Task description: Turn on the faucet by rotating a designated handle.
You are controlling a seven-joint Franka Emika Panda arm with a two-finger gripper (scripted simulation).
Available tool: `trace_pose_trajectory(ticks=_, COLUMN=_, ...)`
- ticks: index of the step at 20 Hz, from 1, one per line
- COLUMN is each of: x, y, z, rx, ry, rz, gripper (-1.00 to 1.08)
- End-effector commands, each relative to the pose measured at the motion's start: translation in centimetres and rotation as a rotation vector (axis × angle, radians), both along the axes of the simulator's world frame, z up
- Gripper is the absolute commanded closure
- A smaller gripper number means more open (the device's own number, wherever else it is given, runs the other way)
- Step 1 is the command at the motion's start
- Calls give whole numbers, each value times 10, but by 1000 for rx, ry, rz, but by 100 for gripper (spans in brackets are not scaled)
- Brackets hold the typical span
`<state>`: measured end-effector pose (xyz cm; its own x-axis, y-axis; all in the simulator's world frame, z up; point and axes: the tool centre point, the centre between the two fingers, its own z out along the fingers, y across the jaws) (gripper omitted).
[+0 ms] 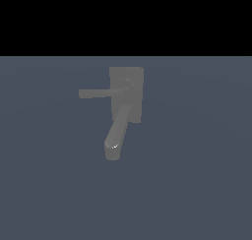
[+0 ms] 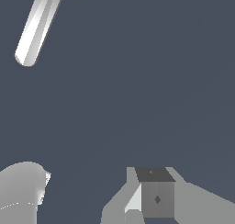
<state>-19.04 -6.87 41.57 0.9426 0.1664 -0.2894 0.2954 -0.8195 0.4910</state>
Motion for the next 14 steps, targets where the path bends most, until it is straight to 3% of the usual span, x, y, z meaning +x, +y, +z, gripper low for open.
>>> trace_pose_trajectory(ticks=1, x=8, y=-7, z=-4, rx=-64, ry=24, rz=35, gripper=108)
trace_pose_trajectory(ticks=14, x=53, y=-28, z=-20, rx=-377, ry=145, rz=243, gripper=108)
